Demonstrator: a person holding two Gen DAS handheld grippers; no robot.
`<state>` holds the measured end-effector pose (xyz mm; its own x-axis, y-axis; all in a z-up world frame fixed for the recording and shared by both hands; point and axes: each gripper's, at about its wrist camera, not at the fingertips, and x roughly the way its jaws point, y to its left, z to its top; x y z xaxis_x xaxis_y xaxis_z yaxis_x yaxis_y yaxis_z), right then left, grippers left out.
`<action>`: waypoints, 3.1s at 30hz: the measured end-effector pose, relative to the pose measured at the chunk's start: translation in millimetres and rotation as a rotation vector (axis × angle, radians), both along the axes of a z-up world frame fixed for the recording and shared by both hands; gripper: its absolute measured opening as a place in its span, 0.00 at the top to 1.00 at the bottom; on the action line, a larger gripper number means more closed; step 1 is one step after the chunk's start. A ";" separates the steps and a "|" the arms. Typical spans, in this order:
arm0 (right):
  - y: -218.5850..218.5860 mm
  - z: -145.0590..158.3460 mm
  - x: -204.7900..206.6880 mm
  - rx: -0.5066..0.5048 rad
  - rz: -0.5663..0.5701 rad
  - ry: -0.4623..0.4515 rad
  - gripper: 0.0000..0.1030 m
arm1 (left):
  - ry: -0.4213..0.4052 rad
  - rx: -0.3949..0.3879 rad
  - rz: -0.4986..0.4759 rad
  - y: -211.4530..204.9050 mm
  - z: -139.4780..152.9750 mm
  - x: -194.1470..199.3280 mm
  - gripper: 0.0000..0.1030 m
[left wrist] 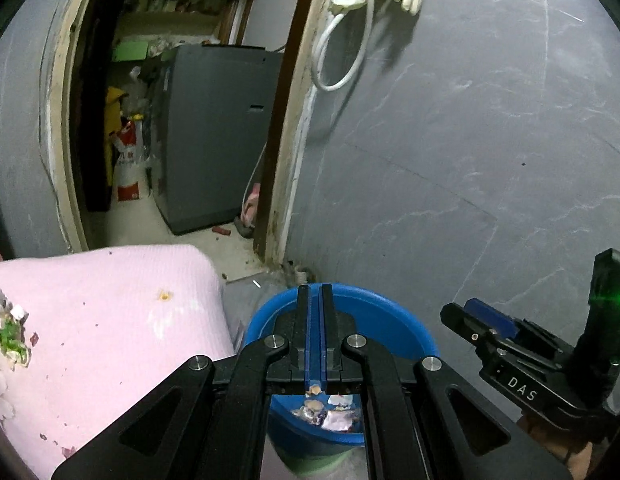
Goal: Collect trash
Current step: 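Open both grippers to drop the pieces into the blue basin, then move both grippers back over the remaining scraps on the table, then grasp the white foil scrap with the left gripper while the right gripper grasps the green-white wrapper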
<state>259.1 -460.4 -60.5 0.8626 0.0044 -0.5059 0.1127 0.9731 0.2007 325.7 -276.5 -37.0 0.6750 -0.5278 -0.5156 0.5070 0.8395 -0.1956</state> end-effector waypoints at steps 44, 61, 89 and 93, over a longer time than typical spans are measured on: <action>215.7 147.0 -26.4 -0.064 0.285 -0.495 0.00 | -0.330 -0.084 0.514 293.0 121.5 -99.2 0.02; 291.1 80.6 32.3 -0.117 0.432 -0.288 0.00 | -0.253 0.018 0.652 354.2 63.0 -76.9 0.02; 342.3 -31.1 134.4 -0.167 0.662 0.335 0.60 | 0.098 0.084 0.568 361.9 -28.0 23.6 0.04; 333.9 -30.2 130.1 -0.149 0.678 0.335 0.68 | 0.101 0.087 0.524 354.3 -28.2 28.0 0.07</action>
<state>389.1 -126.4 -90.7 0.4964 0.3887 -0.7762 -0.4863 0.8652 0.1223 353.7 77.7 -65.2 0.7812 -0.0859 -0.6183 -0.0021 0.9901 -0.1402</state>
